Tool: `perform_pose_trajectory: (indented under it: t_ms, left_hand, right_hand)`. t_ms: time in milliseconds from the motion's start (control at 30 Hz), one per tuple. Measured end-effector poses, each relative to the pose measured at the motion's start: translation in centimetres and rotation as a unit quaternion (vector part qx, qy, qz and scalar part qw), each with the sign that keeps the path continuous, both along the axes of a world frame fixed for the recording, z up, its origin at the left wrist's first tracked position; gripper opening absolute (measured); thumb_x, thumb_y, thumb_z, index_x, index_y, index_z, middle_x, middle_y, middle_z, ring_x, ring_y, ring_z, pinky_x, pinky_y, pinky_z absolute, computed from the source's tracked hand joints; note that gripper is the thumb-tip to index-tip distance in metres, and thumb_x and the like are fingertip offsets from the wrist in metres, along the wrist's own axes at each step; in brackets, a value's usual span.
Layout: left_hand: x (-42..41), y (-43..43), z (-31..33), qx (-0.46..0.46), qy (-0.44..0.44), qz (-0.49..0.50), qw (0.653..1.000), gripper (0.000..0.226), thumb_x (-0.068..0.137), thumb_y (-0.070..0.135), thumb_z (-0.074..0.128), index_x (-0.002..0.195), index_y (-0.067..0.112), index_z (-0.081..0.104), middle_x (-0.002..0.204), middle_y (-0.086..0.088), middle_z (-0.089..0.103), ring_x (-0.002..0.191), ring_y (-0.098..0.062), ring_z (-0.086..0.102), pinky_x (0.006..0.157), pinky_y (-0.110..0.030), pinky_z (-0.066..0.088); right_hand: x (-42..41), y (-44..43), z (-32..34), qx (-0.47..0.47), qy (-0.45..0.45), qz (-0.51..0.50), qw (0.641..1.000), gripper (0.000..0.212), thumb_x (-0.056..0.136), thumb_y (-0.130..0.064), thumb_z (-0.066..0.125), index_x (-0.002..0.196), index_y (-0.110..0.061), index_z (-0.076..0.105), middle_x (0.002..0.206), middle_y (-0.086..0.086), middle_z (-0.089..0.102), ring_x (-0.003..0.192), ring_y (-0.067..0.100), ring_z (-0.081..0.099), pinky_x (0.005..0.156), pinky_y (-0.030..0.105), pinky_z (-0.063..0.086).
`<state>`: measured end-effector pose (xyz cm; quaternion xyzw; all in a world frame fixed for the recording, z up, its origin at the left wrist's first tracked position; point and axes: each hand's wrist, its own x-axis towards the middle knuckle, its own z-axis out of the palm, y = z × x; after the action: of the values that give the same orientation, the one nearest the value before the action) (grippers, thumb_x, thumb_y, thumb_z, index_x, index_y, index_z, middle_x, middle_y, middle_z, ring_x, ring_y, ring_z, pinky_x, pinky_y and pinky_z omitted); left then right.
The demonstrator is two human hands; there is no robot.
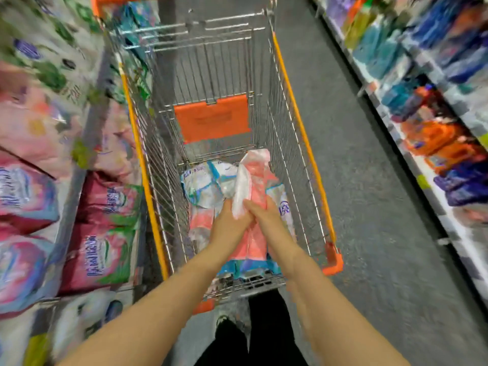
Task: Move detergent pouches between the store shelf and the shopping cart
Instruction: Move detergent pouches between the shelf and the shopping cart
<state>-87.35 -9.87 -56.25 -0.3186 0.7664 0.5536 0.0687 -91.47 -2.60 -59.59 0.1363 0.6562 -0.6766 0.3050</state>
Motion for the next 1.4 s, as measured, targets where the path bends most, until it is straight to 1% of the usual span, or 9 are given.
perform_pose_trajectory:
  t_ms: [200, 267, 400, 633, 800, 967, 1133, 1267, 1400]
  left_hand:
    - [-3.5, -0.3, -7.6, 0.037, -0.117, 0.018, 0.992, 0.065, 0.064, 0.044, 0.042, 0.126, 0.023, 0.047, 0.105, 0.005, 0.059, 0.090, -0.015, 0.057, 0.075, -0.024, 0.041]
    - [-4.7, 0.1, -9.7, 0.067, -0.125, 0.041, 0.989, 0.062, 0.065, 0.039, 0.045, 0.125, 0.026, 0.048, 0.110, 0.005, 0.062, 0.092, -0.013, 0.059, 0.079, -0.026, 0.046]
    - [-6.6, 1.2, -12.8, 0.076, -0.147, 0.053, 0.985, 0.047, 0.090, 0.018, 0.050, 0.135, 0.020, 0.038, 0.112, 0.005, 0.055, 0.097, -0.014, 0.053, 0.073, -0.016, 0.035]
    - [-6.4, 1.9, -15.3, 0.061, -0.150, 0.045, 0.986, 0.057, 0.089, 0.017, 0.058, 0.138, 0.015, 0.030, 0.126, -0.001, 0.053, 0.112, -0.016, 0.053, 0.087, -0.017, 0.035]
    - [-6.2, 1.4, -14.9, 0.044, -0.150, 0.050, 0.986, 0.043, 0.091, 0.012, 0.050, 0.133, 0.010, 0.040, 0.120, -0.002, 0.056, 0.110, -0.020, 0.055, 0.087, -0.022, 0.040]
    - [-4.0, 0.8, -11.3, 0.005, -0.116, 0.063, 0.991, 0.048, 0.091, 0.016, 0.053, 0.136, 0.009, 0.040, 0.132, -0.012, 0.052, 0.118, -0.027, 0.052, 0.094, -0.029, 0.038]
    - [1.7, 1.2, -5.3, 0.020, -0.031, 0.109, 0.993, 0.042, 0.093, 0.019, 0.051, 0.134, 0.013, 0.044, 0.126, -0.006, 0.056, 0.113, -0.023, 0.056, 0.086, -0.020, 0.039]
    - [8.5, -0.9, 2.2, -0.007, 0.087, 0.204, 0.975, 0.025, 0.093, 0.011, 0.050, 0.117, 0.008, 0.058, 0.109, -0.012, 0.066, 0.094, -0.018, 0.058, 0.081, -0.023, 0.044]
    - [16.7, -4.7, 11.5, -0.089, 0.175, 0.288, 0.937, 0.013, 0.089, 0.015, 0.054, 0.100, 0.014, 0.061, 0.108, -0.015, 0.067, 0.104, -0.026, 0.062, 0.090, -0.034, 0.045]
  right_hand:
    - [-3.6, -0.6, -7.6, 0.050, -0.094, 0.060, 0.993, 0.053, 0.076, -0.012, 0.068, 0.126, -0.009, 0.051, 0.103, 0.010, 0.066, 0.088, 0.022, 0.062, 0.077, 0.029, 0.049]
    - [-4.3, -0.6, -9.7, 0.078, -0.100, 0.084, 0.988, 0.063, 0.067, -0.022, 0.067, 0.127, -0.011, 0.051, 0.100, 0.006, 0.066, 0.090, 0.022, 0.063, 0.077, 0.029, 0.049]
    - [-5.4, 0.0, -13.2, 0.167, -0.092, 0.129, 0.973, 0.094, 0.050, -0.054, 0.055, 0.137, -0.019, 0.045, 0.121, 0.009, 0.062, 0.111, 0.025, 0.059, 0.099, 0.041, 0.045]
    - [-5.2, 1.0, -12.9, 0.212, -0.008, 0.173, 0.962, 0.063, 0.084, -0.036, 0.055, 0.143, -0.030, 0.034, 0.126, 0.001, 0.053, 0.112, 0.017, 0.053, 0.101, 0.032, 0.040]
    - [-4.8, 0.2, -12.2, 0.224, -0.008, 0.161, 0.961, 0.070, 0.074, -0.046, 0.050, 0.141, -0.031, 0.038, 0.127, 0.004, 0.057, 0.114, 0.023, 0.054, 0.103, 0.039, 0.041]
    - [-3.1, -0.2, -8.9, 0.232, 0.037, 0.143, 0.961, 0.056, 0.077, -0.040, 0.043, 0.131, -0.026, 0.051, 0.118, 0.010, 0.060, 0.111, 0.029, 0.055, 0.101, 0.040, 0.041]
    - [1.2, -0.8, -2.4, 0.198, 0.098, 0.133, 0.966, 0.043, 0.096, -0.022, 0.044, 0.138, -0.010, 0.044, 0.140, 0.011, 0.049, 0.127, 0.025, 0.046, 0.100, 0.027, 0.033]
    - [7.3, -4.4, 5.1, 0.119, 0.192, 0.176, 0.958, 0.029, 0.096, -0.017, 0.043, 0.117, -0.006, 0.059, 0.118, 0.012, 0.063, 0.110, 0.026, 0.056, 0.081, 0.025, 0.038]
    - [14.5, -9.6, 14.3, -0.001, 0.284, 0.243, 0.927, 0.022, 0.094, -0.014, 0.048, 0.106, -0.007, 0.065, 0.104, 0.006, 0.065, 0.091, 0.016, 0.053, 0.068, 0.019, 0.030]
